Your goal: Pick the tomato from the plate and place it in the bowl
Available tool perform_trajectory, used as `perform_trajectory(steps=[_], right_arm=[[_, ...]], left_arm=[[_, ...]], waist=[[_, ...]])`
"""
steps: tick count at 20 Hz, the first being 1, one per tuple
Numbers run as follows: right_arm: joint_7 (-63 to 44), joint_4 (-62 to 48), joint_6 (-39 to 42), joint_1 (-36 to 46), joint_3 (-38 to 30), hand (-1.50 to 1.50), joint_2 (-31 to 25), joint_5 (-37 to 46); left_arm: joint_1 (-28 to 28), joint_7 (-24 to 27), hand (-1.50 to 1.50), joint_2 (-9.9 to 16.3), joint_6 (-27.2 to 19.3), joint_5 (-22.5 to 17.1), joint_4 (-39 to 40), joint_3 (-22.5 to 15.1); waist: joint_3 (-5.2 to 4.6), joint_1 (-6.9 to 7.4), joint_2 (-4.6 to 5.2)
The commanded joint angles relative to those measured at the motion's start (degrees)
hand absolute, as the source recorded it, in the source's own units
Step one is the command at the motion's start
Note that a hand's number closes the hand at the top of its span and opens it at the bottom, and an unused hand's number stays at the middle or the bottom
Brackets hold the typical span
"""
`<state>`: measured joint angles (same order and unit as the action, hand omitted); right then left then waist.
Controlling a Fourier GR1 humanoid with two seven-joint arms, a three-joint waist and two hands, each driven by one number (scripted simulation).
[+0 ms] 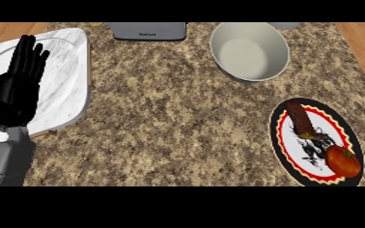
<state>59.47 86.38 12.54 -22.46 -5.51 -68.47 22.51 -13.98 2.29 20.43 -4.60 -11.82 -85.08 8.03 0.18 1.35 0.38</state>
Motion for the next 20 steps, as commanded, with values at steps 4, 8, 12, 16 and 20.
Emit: perform_trajectory(steps=[4,8,12,16,20], right_arm=[[9.53,-10.98,1.88,10.83,7.90,-1.50,2.93,4.44],[10.14,-15.56,1.34,15.73,10.75,-1.50,4.80,6.81],[9.27,-19.23,-1.54,20.36,14.77,-1.50,10.18,9.30],[11.74,-20.54,-0.59,21.90,16.45,-1.50,9.49,9.10],[11.18,-21.60,-0.70,24.73,18.06,-1.50,11.34,9.23]], left_arm=[[-2.22,0.43,0.00,1.35,2.73,-1.16,3.73,1.74],[-0.44,0.03,0.00,-0.76,0.42,0.94,-0.49,-0.07],[-2.62,-0.97,0.00,0.45,1.75,-0.30,1.86,1.58],[1.46,0.35,0.00,-0.32,1.32,1.04,-0.26,1.07],[-0.79,0.14,0.00,0.45,2.63,0.15,3.03,2.34]], waist=[[-0.08,0.09,0.06],[-0.09,-0.01,-0.12],[-0.08,-0.15,-0.05],[-0.11,-0.15,-0.21],[-0.14,-0.60,-0.18]])
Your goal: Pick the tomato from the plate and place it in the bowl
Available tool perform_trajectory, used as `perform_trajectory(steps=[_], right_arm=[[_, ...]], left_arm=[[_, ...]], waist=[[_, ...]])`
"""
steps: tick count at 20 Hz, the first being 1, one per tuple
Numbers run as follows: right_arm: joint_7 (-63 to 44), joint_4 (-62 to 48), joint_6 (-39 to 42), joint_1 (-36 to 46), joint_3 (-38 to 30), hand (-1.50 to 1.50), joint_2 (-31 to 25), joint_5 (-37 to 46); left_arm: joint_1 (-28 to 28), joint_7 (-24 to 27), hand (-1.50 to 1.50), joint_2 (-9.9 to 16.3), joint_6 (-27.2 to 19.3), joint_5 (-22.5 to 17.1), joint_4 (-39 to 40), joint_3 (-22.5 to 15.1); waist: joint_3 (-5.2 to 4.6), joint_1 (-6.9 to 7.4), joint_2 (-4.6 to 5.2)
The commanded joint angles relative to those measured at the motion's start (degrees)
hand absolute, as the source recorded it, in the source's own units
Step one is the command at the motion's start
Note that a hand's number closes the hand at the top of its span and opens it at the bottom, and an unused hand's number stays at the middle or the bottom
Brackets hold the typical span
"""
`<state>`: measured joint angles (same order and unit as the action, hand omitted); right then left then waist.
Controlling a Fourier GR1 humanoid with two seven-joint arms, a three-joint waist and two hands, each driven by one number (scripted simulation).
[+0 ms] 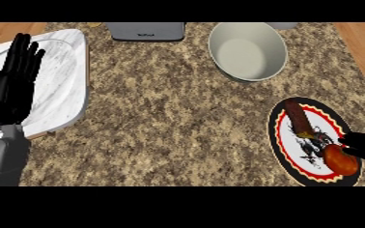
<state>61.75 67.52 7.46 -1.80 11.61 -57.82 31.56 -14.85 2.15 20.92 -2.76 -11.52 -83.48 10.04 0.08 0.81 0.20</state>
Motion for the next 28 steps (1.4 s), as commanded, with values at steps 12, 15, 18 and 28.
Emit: perform_trajectory(steps=[12,15,18,28], right_arm=[[7.86,-9.22,-2.38,5.75,5.08,-1.50,6.22,5.77],[7.18,-12.78,-2.97,8.16,6.20,-1.50,8.30,8.25],[6.50,-17.10,-3.29,10.99,5.78,-1.50,10.17,10.17],[8.32,-21.96,-7.47,14.50,5.37,1.50,15.34,12.38]], left_arm=[[-0.53,0.55,0.00,-2.14,-0.08,1.04,0.62,0.15],[-2.24,-1.32,0.00,-1.53,-0.78,1.78,1.03,0.43],[-0.21,-1.39,0.00,0.56,1.89,0.33,-1.10,2.44],[-0.98,-3.37,0.00,0.52,2.60,-0.30,-1.41,3.48]], waist=[[-0.06,-0.74,-0.16],[-0.05,-0.71,-0.11],[-0.05,-0.41,-0.13],[-0.02,-0.48,-0.12]])
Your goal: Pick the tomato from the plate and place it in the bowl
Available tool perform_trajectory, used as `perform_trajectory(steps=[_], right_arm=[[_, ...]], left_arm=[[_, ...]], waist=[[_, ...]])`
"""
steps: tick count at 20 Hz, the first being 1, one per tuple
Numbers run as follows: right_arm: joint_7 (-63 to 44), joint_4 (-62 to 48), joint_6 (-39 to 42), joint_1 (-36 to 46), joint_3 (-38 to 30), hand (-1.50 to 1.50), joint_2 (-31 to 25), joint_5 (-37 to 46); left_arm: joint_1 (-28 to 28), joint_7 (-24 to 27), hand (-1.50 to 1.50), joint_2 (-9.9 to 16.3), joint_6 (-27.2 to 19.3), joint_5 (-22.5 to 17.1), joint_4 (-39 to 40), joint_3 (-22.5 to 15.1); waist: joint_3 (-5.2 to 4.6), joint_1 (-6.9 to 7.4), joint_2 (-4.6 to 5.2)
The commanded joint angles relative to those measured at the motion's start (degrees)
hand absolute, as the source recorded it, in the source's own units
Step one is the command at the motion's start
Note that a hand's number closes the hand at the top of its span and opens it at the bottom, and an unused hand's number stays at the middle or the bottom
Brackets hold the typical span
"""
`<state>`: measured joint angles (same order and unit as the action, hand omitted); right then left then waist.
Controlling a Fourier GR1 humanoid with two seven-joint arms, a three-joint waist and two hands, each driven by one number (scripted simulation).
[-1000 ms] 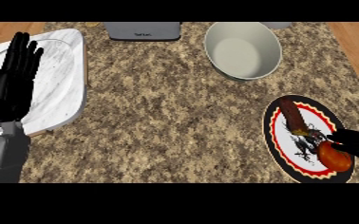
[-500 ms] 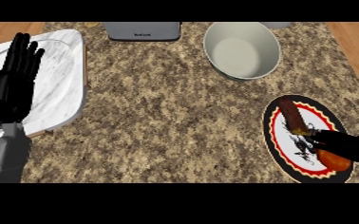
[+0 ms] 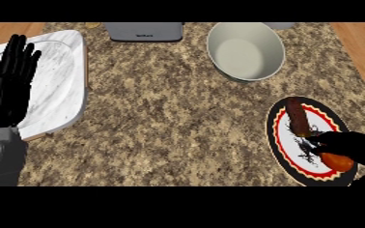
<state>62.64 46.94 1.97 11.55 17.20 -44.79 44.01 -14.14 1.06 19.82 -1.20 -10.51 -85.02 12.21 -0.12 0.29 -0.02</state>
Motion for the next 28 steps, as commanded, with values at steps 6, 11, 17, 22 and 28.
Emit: perform_trajectory(steps=[6,11,17,22,28], right_arm=[[11.78,-5.66,-6.16,1.11,-2.42,1.50,3.76,-2.18],[11.49,-1.07,-3.15,1.47,-3.73,1.50,1.45,-4.28],[-15.85,-19.43,-1.41,10.38,-14.66,1.50,-7.55,-5.82],[-25.63,-27.55,-2.54,17.61,-17.89,1.50,-12.19,-5.14],[-23.23,-31.84,-3.76,24.24,-21.48,1.50,-18.10,-6.18]], left_arm=[[1.76,2.01,0.00,-2.95,-1.98,2.29,-1.57,-1.50],[1.91,-1.21,0.00,-0.49,0.57,-0.22,-2.58,0.52],[-2.47,-0.18,0.00,-1.27,0.17,0.94,-0.67,-1.06],[-4.37,-1.56,0.00,-2.80,-0.48,1.63,-0.45,-3.06],[-3.13,-2.21,0.00,-1.89,-1.08,2.07,-1.52,-1.99]], waist=[[0.23,0.43,0.17],[0.16,0.26,-0.04],[0.45,3.02,1.41],[0.57,3.87,1.58],[0.42,2.52,0.79]])
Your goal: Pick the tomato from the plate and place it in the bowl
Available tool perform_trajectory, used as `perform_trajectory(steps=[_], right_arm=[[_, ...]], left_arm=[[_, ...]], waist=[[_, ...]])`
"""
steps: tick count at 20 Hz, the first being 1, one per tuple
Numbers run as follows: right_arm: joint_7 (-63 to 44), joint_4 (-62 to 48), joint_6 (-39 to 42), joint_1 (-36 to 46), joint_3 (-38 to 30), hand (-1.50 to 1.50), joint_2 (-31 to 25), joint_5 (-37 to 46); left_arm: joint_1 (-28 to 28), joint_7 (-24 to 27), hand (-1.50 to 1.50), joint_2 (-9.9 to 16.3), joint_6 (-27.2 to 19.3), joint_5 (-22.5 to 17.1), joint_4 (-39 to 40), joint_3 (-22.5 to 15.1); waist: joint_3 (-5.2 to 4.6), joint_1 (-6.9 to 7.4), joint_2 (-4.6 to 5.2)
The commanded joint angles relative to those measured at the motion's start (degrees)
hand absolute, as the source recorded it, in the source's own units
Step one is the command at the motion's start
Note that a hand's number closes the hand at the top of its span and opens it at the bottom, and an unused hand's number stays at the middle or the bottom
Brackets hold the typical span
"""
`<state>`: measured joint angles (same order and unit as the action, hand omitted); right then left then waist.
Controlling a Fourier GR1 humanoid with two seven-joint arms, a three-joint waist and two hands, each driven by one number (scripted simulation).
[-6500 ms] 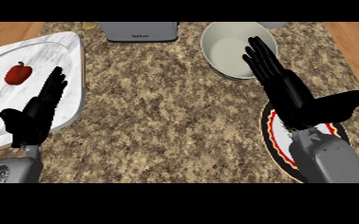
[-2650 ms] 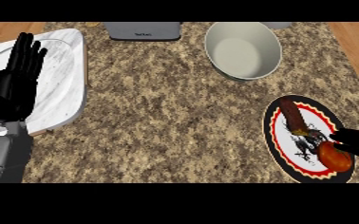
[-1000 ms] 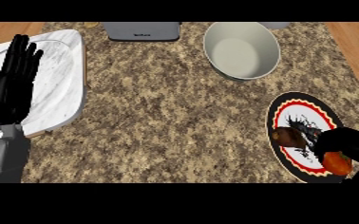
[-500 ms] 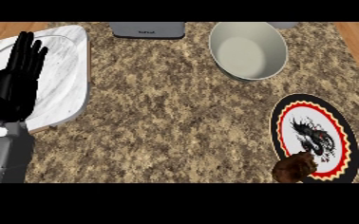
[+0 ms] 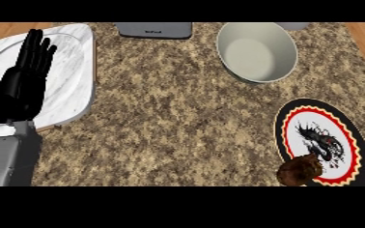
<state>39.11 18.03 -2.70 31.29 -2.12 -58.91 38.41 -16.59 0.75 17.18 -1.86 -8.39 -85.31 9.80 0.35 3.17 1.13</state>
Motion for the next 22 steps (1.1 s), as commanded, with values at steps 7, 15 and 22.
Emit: perform_trajectory(steps=[7,15,22], right_arm=[[9.00,-0.36,7.85,12.02,-5.42,1.50,-4.61,-4.21],[7.68,1.33,27.42,23.06,-8.67,1.50,-5.15,-9.77],[-6.23,9.25,33.49,28.15,-7.30,1.50,2.15,-11.80]], left_arm=[[-0.04,-0.11,0.00,-0.41,-1.50,0.81,0.59,0.82],[0.11,0.50,0.00,0.08,-0.54,1.05,1.71,0.98],[1.48,0.86,0.00,0.45,1.24,-0.43,2.11,2.19]], waist=[[-0.25,-1.83,-0.78],[-0.39,-2.10,-0.97],[-0.44,-2.94,-1.25]])
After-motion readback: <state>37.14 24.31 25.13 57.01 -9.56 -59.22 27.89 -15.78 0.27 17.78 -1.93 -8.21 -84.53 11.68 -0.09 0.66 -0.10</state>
